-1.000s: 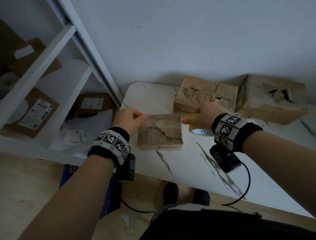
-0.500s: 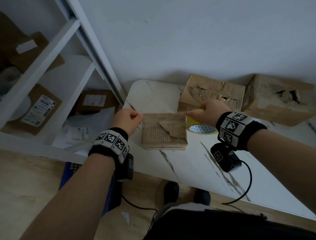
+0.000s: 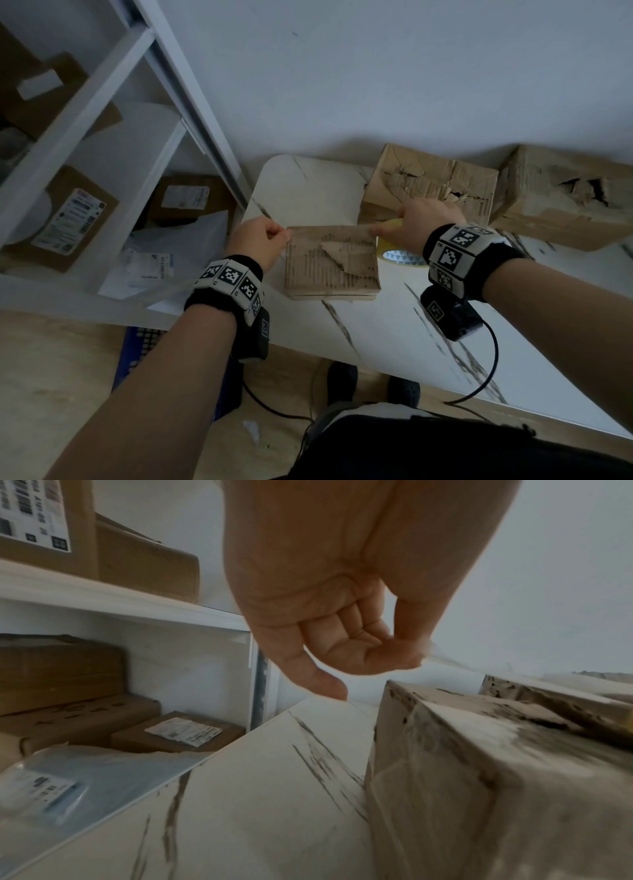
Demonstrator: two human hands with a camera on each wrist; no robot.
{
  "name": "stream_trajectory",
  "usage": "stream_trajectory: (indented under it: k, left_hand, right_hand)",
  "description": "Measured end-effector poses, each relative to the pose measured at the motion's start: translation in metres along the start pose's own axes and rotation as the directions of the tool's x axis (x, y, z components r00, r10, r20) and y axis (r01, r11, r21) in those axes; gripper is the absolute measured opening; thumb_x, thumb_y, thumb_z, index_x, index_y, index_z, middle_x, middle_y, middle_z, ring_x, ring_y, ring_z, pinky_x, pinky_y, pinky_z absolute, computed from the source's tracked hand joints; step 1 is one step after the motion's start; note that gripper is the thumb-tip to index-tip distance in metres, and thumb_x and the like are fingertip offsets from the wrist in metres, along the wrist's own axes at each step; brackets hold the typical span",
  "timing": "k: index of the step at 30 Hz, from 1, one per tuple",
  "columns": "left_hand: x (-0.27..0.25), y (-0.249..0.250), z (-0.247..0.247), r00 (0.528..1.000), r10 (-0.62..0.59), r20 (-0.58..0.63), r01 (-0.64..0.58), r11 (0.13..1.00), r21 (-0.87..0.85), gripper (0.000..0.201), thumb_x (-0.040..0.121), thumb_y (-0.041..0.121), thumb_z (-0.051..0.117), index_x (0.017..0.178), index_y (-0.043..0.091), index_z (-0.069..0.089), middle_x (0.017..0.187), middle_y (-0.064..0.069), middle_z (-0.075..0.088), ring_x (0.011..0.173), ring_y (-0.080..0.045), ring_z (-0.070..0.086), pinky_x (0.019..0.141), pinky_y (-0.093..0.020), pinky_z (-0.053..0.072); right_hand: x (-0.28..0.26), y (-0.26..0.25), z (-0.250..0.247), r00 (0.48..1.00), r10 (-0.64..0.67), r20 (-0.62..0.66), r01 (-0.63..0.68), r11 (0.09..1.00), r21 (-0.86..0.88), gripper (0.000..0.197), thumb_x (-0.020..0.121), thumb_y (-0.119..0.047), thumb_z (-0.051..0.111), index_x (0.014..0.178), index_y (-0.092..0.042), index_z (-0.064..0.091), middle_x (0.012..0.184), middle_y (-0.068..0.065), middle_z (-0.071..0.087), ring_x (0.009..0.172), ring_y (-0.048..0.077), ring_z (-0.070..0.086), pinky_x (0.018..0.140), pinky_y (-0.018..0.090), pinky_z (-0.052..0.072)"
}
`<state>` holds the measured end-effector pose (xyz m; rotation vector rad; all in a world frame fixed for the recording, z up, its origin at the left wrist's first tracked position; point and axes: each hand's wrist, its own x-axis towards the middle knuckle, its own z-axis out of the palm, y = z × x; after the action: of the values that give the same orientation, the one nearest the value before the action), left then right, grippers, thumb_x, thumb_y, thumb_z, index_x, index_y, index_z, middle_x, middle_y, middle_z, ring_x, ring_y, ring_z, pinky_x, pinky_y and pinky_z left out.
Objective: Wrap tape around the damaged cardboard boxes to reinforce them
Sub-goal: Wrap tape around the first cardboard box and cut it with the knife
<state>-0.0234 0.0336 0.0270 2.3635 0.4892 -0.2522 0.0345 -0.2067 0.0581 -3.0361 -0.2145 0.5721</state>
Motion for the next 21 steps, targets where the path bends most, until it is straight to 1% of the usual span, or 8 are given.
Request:
stream_trajectory:
  k: [2, 4, 9, 12, 14, 17, 19, 21]
  left_hand:
    - [0.001, -0.001, 0.001, 1.0, 0.004, -0.001, -0.004, 1.0, 0.011, 0.015, 0.091, 0.032, 0.058, 0.08, 0.022, 0.06, 0.085, -0.004, 0.068, 0.085, -0.024, 0.065, 0.084, -0.038, 0.052]
    - [0.003, -0.004, 0.003, 1.0, 0.001, -0.004, -0.001, 1.0, 0.012, 0.014, 0.091, 0.032, 0.058, 0.082, 0.022, 0.06, 0.084, -0.004, 0.068, 0.084, -0.023, 0.064, 0.083, -0.036, 0.051]
    - [0.006, -0.009, 0.007, 1.0, -0.017, 0.018, 0.017, 0.999, -0.039, 0.015, 0.092, 0.029, 0.058, 0.077, 0.025, 0.056, 0.076, 0.0, 0.063, 0.083, -0.024, 0.064, 0.085, -0.039, 0.052]
    - [0.008, -0.01, 0.007, 1.0, -0.016, 0.023, 0.017, 1.0, -0.024, 0.014, 0.092, 0.029, 0.057, 0.079, 0.024, 0.055, 0.076, 0.002, 0.061, 0.083, -0.024, 0.063, 0.085, -0.04, 0.052]
    - [0.01, -0.011, 0.006, 1.0, -0.009, 0.02, 0.009, 1.0, -0.001, 0.013, 0.093, 0.031, 0.055, 0.082, 0.023, 0.055, 0.081, 0.0, 0.062, 0.085, -0.024, 0.062, 0.085, -0.04, 0.052]
    - [0.012, -0.012, 0.006, 1.0, 0.005, 0.018, -0.005, 1.0, 0.005, 0.013, 0.093, 0.03, 0.055, 0.084, 0.021, 0.056, 0.084, -0.003, 0.063, 0.087, -0.026, 0.062, 0.085, -0.042, 0.051]
    - [0.012, -0.011, 0.005, 1.0, 0.015, 0.011, -0.015, 1.0, 0.01, 0.013, 0.093, 0.029, 0.055, 0.084, 0.02, 0.055, 0.085, -0.003, 0.062, 0.088, -0.026, 0.061, 0.085, -0.04, 0.051]
    - [0.012, -0.008, 0.005, 0.999, 0.033, -0.011, -0.032, 0.999, 0.028, 0.012, 0.093, 0.029, 0.055, 0.085, 0.019, 0.055, 0.084, -0.001, 0.06, 0.088, -0.025, 0.06, 0.083, -0.038, 0.05]
  right_hand:
    - [0.0, -0.001, 0.001, 1.0, -0.012, 0.002, 0.012, 0.999, -0.038, 0.071, 0.079, -0.078, 0.037, 0.091, -0.014, 0.064, 0.089, 0.003, 0.059, 0.092, 0.023, 0.056, 0.089, 0.036, 0.037]
    - [0.0, -0.002, 0.001, 1.0, -0.017, 0.009, 0.017, 0.998, -0.056, 0.074, 0.078, -0.08, 0.034, 0.09, -0.013, 0.064, 0.088, 0.003, 0.059, 0.091, 0.023, 0.056, 0.092, 0.038, 0.037]
    - [0.002, -0.003, 0.004, 0.999, -0.034, 0.028, 0.036, 0.997, -0.074, 0.074, 0.079, -0.08, 0.03, 0.086, -0.014, 0.062, 0.095, 0.004, 0.063, 0.1, 0.025, 0.057, 0.103, 0.043, 0.03]
    - [0.003, -0.003, 0.007, 0.999, -0.028, 0.04, 0.032, 0.996, -0.084, 0.079, 0.078, -0.081, 0.029, 0.095, -0.014, 0.066, 0.1, 0.006, 0.065, 0.103, 0.025, 0.058, 0.101, 0.042, 0.031]
    - [0.002, -0.004, 0.008, 0.999, -0.03, 0.038, 0.033, 0.996, -0.082, 0.08, 0.078, -0.081, 0.029, 0.099, -0.014, 0.066, 0.101, 0.006, 0.065, 0.103, 0.026, 0.057, 0.1, 0.041, 0.032]
    - [0.002, -0.005, 0.01, 0.998, -0.041, 0.042, 0.044, 0.996, -0.074, 0.079, 0.079, -0.081, 0.028, 0.1, -0.015, 0.066, 0.1, 0.006, 0.065, 0.102, 0.026, 0.058, 0.101, 0.041, 0.031]
    - [0.002, -0.005, 0.01, 0.998, -0.039, 0.045, 0.042, 0.996, -0.079, 0.082, 0.077, -0.082, 0.026, 0.101, -0.016, 0.067, 0.098, 0.005, 0.065, 0.101, 0.026, 0.058, 0.101, 0.04, 0.031]
    - [0.002, -0.004, 0.01, 0.998, -0.029, 0.049, 0.033, 0.996, -0.086, 0.085, 0.075, -0.084, 0.024, 0.102, -0.016, 0.067, 0.092, 0.004, 0.062, 0.099, 0.026, 0.058, 0.1, 0.04, 0.032]
